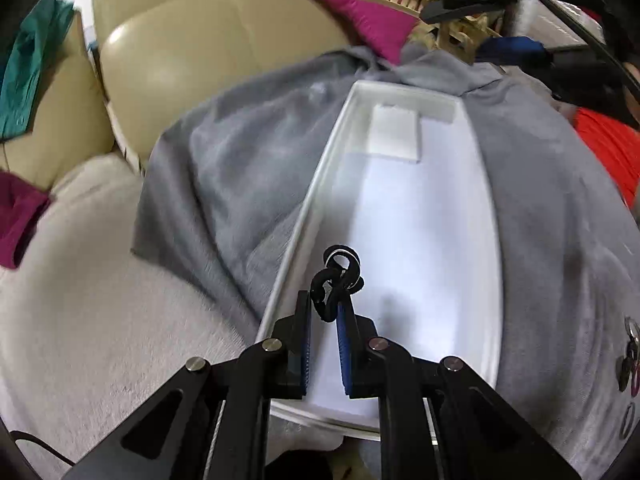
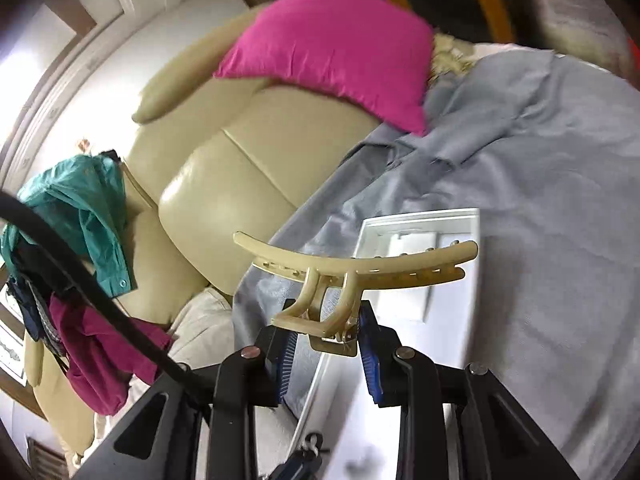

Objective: Organize jewelry
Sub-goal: 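Carry the black hair tie into the white tray and release while the right tool drops the claw clip there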

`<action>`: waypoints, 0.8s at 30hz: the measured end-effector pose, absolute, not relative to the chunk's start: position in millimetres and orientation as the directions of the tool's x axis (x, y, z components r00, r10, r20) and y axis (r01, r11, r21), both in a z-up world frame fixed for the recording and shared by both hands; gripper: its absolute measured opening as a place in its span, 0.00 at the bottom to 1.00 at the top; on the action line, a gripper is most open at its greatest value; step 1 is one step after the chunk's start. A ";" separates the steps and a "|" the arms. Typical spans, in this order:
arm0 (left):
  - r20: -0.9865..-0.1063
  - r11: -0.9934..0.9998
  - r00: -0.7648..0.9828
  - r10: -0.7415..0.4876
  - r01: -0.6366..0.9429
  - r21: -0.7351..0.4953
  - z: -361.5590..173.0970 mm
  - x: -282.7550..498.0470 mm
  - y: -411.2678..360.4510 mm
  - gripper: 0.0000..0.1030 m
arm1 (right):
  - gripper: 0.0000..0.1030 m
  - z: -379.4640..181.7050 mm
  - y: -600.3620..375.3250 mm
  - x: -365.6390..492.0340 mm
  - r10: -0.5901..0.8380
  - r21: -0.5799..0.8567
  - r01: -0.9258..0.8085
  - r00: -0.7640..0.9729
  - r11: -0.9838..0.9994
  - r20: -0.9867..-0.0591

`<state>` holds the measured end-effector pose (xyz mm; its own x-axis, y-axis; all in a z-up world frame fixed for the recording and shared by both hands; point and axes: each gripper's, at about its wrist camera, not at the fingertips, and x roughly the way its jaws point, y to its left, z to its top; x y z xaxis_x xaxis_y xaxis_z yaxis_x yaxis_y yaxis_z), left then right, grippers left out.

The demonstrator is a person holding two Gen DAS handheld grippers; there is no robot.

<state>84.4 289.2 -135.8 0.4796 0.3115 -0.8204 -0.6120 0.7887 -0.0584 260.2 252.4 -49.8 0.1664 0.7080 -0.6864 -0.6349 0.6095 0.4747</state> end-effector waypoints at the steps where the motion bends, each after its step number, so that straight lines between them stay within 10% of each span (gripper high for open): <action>1: -0.830 0.783 0.467 0.304 -0.619 -0.061 -139.1 84.3 292.4 0.12 | 0.30 -55.8 257.0 265.0 0.704 0.482 -0.632 0.143 0.606 -0.696; 24: -0.870 0.837 0.416 0.264 -0.547 -0.008 -154.7 98.2 266.5 0.12 | 0.30 -115.5 248.4 305.1 0.444 0.269 -0.532 0.233 0.803 -0.865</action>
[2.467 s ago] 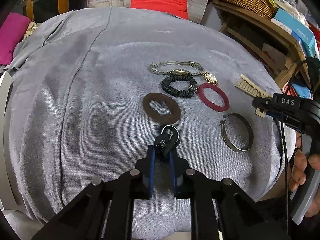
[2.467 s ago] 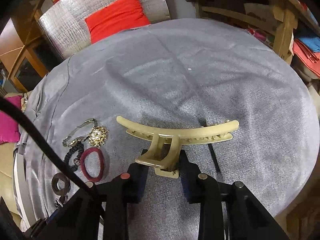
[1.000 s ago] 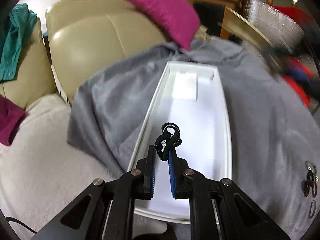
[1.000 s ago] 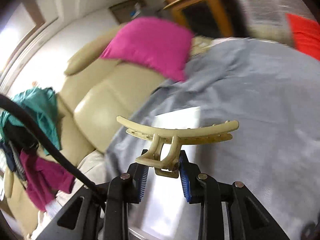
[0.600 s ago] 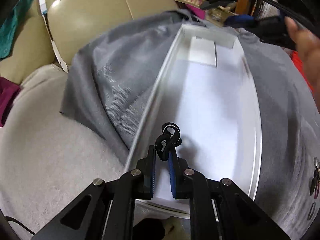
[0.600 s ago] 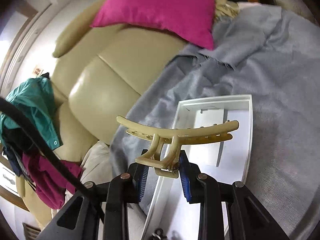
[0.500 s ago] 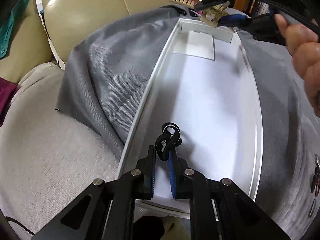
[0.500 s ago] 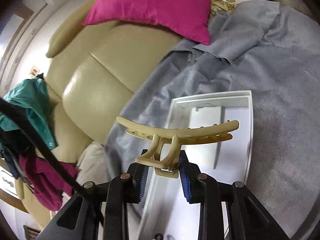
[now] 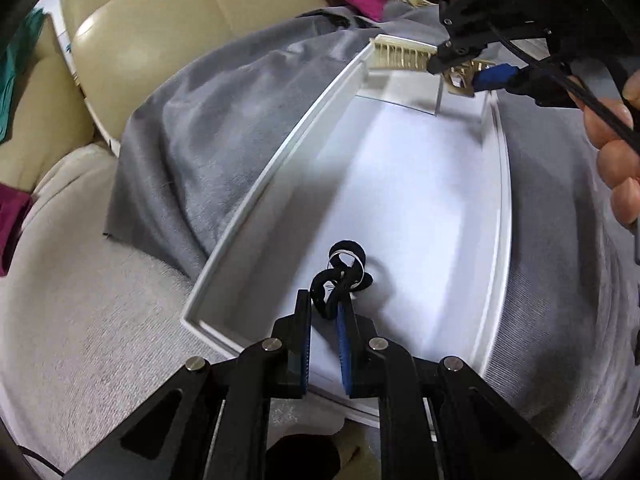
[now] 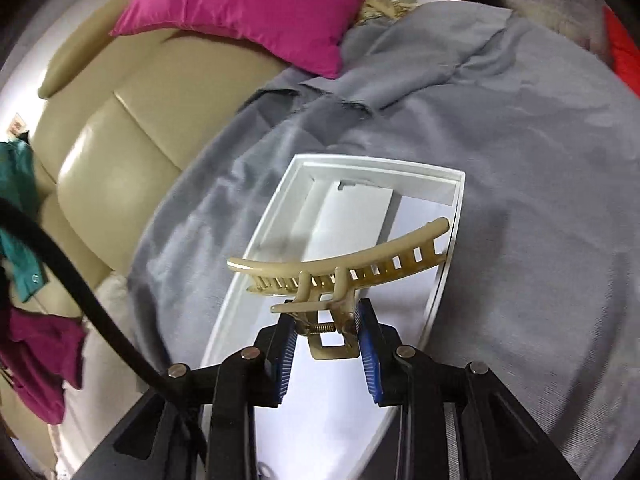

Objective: Organize jewelry
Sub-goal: 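Carry the black hair tie into the white tray and release while the right tool drops the claw clip there, then move both tools back over the remaining jewelry on the table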

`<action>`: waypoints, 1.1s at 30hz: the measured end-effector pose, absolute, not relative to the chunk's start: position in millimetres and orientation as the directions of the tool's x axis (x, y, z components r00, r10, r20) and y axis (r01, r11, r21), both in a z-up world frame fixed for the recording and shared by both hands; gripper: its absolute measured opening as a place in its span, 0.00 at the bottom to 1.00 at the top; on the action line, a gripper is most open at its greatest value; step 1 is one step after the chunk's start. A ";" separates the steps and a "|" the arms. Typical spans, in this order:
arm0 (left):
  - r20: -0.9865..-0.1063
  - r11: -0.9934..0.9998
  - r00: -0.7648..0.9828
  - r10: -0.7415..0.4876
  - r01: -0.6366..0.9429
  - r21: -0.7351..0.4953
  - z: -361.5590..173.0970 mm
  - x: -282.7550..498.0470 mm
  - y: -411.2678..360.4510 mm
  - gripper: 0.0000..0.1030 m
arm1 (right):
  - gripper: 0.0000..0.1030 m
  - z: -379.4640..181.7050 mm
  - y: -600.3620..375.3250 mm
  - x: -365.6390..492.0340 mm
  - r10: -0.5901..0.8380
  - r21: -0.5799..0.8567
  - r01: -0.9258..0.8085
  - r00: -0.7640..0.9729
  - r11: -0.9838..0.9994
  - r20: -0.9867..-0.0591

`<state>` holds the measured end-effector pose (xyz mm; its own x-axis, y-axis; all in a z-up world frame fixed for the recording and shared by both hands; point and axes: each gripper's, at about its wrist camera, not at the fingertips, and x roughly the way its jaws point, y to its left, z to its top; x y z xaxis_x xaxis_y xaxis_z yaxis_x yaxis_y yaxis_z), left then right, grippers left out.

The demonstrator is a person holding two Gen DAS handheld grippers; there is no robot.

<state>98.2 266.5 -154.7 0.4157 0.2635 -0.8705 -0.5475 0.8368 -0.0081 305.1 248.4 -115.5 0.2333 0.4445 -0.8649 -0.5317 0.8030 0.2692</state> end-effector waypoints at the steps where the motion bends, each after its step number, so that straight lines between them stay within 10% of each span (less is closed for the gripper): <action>1: -0.868 0.844 0.420 0.263 -0.536 -0.003 -153.7 98.9 262.8 0.12 | 0.30 -114.6 243.1 304.9 0.423 0.250 -0.521 0.244 0.816 -0.873; 17: -0.857 0.926 0.486 0.171 -0.376 -0.029 -150.2 105.3 215.6 0.07 | 0.32 -126.1 178.4 326.2 0.203 0.082 -0.350 0.324 0.933 -0.924; 21: -0.868 0.922 0.482 0.124 -0.379 -0.079 -154.9 104.6 224.3 0.07 | 0.53 -129.5 175.1 330.4 0.240 0.135 -0.362 0.264 0.923 -0.934; 33: -0.860 0.896 0.482 0.169 -0.438 -0.070 -154.2 102.6 235.7 0.30 | 0.64 -31.6 86.8 268.3 0.415 0.247 -0.396 0.423 0.884 -0.806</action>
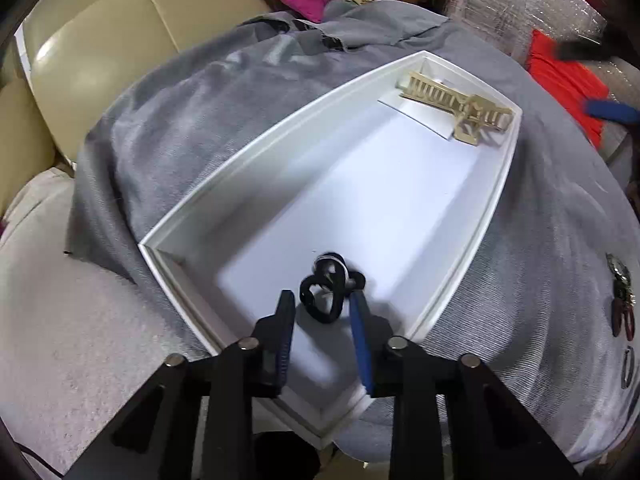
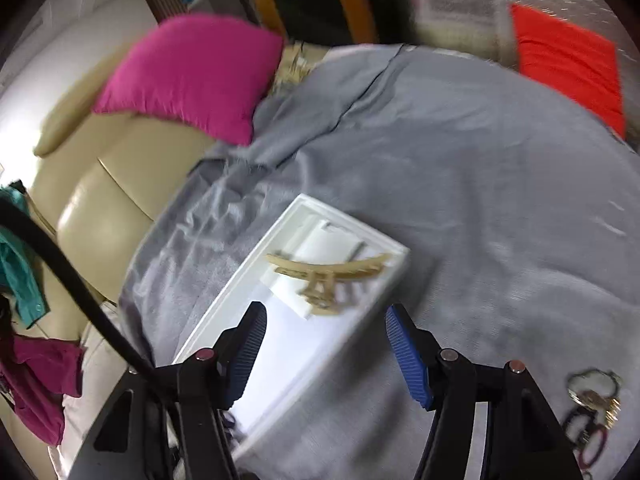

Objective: Organize jewelry
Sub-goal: 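Move both tools back over the remaining jewelry on the table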

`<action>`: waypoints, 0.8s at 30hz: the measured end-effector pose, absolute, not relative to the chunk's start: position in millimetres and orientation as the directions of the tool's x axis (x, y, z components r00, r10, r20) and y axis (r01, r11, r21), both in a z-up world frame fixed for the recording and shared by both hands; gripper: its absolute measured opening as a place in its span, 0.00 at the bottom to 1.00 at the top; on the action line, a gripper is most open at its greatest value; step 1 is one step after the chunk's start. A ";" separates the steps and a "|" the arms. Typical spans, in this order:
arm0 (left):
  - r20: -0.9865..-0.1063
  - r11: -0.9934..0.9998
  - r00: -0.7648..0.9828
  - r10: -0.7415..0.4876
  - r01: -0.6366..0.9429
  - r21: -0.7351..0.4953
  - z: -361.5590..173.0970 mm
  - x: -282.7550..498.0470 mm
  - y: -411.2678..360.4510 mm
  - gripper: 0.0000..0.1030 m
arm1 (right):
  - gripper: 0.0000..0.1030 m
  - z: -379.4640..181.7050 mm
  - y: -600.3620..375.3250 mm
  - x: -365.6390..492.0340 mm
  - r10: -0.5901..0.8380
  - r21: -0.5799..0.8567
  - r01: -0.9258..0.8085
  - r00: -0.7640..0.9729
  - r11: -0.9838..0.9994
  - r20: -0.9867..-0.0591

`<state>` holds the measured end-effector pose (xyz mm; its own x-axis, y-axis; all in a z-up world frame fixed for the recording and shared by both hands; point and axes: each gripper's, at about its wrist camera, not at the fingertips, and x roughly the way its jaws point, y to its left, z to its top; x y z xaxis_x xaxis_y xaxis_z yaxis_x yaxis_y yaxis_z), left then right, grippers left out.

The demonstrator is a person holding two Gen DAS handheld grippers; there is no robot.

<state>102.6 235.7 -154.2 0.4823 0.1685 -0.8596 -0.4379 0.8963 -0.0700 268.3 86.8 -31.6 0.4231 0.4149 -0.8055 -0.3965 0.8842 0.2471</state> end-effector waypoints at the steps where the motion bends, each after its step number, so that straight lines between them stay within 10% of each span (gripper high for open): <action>1: -0.854 0.895 0.485 0.188 -0.443 -0.054 -152.2 101.4 235.5 0.34 | 0.64 -24.7 68.9 259.9 0.418 0.251 -0.389 0.440 0.886 -0.795; 11: -0.611 0.880 0.645 0.459 -0.422 0.217 -100.5 90.2 178.2 0.72 | 0.64 9.7 -156.3 173.2 0.348 0.286 -0.200 0.618 0.937 -0.705; 24: -0.640 0.981 0.768 0.035 0.095 0.169 -87.7 116.2 12.1 0.73 | 0.46 -57.2 -284.8 124.1 0.360 0.412 -0.058 0.602 0.910 -0.712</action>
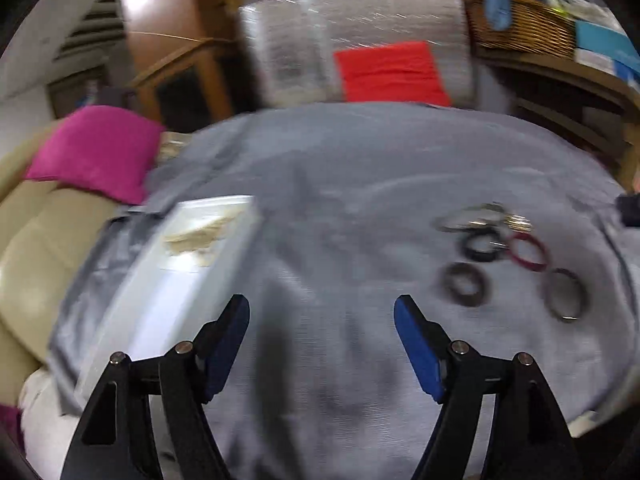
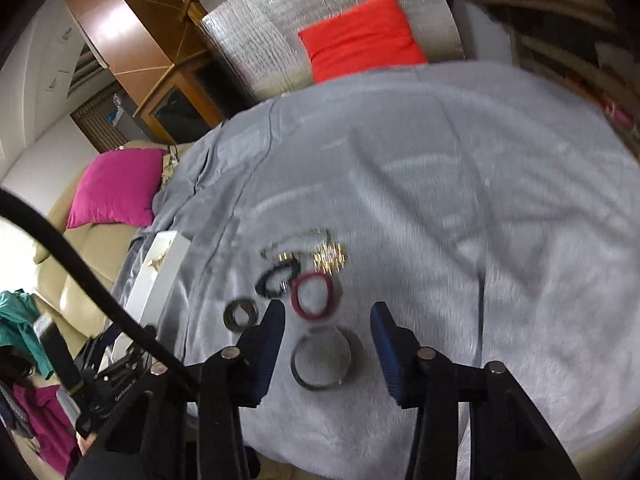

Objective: Organize jewelry
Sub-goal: 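Move both tools back over the remaining jewelry on the table, then grasp the brown ring with the left tool while the right tool grasps the silver bangle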

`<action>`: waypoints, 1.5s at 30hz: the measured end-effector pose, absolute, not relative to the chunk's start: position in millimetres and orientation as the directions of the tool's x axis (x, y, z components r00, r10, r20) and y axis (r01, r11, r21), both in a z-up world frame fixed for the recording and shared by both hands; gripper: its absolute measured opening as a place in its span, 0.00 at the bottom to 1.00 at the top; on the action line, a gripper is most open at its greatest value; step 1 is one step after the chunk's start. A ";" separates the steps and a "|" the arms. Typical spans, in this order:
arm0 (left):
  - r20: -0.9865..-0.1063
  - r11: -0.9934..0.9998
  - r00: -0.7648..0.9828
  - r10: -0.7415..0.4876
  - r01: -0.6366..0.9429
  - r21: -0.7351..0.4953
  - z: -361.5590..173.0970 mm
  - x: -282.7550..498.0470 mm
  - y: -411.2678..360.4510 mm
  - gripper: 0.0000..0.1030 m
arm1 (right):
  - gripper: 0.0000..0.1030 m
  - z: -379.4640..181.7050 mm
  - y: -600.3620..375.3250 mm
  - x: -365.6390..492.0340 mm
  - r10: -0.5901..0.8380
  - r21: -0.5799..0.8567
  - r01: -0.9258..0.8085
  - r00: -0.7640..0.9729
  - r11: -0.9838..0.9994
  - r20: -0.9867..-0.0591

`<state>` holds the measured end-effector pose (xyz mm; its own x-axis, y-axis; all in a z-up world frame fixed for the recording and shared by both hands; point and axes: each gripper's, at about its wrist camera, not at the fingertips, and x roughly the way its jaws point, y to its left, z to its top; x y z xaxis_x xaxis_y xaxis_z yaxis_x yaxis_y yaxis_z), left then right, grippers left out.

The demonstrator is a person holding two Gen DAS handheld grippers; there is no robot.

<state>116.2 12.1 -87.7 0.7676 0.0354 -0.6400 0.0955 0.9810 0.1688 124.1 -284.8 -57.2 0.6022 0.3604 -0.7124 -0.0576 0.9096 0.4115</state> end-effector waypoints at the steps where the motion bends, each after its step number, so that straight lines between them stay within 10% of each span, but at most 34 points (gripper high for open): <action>1: -0.658 0.981 0.753 0.008 0.122 0.152 -90.0 121.2 7.8 0.73 | 0.46 -61.8 -284.2 123.7 0.362 0.405 -0.063 0.588 0.912 -0.723; 22: -0.840 0.917 0.512 -0.180 0.396 0.046 -136.1 197.0 -50.6 0.68 | 0.67 -117.4 -247.4 124.8 0.402 0.315 -0.269 0.392 0.910 -0.828; 35: -0.843 0.906 0.461 -0.278 0.418 -0.069 -138.8 210.5 -43.8 0.13 | 0.65 -133.7 -204.1 123.0 0.210 0.013 -0.388 0.471 0.922 -0.857; 45: -0.824 0.916 0.490 -0.284 0.391 -0.084 -129.5 201.1 -31.9 0.10 | 0.59 -127.5 -212.3 120.6 0.223 0.025 -0.380 0.486 0.925 -0.845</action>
<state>201.1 -31.9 -129.5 0.4896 -0.2842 -0.8243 0.3913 0.9165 -0.0836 120.6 -212.3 -127.5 0.4864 0.2231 -0.8448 -0.3800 0.9247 0.0254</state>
